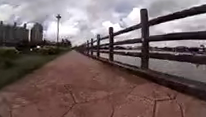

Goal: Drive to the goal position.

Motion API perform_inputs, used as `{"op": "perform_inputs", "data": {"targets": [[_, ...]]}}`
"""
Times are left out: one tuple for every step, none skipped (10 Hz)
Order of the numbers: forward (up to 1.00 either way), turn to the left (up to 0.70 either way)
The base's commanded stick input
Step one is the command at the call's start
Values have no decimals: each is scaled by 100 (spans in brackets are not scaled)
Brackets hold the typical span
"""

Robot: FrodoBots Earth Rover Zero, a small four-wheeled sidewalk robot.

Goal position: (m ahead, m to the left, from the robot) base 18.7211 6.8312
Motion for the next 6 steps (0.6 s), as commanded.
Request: {"op": "perform_inputs", "data": {"targets": [[70,0],[70,0],[70,0],[70,0],[70,0],[70,0]]}}
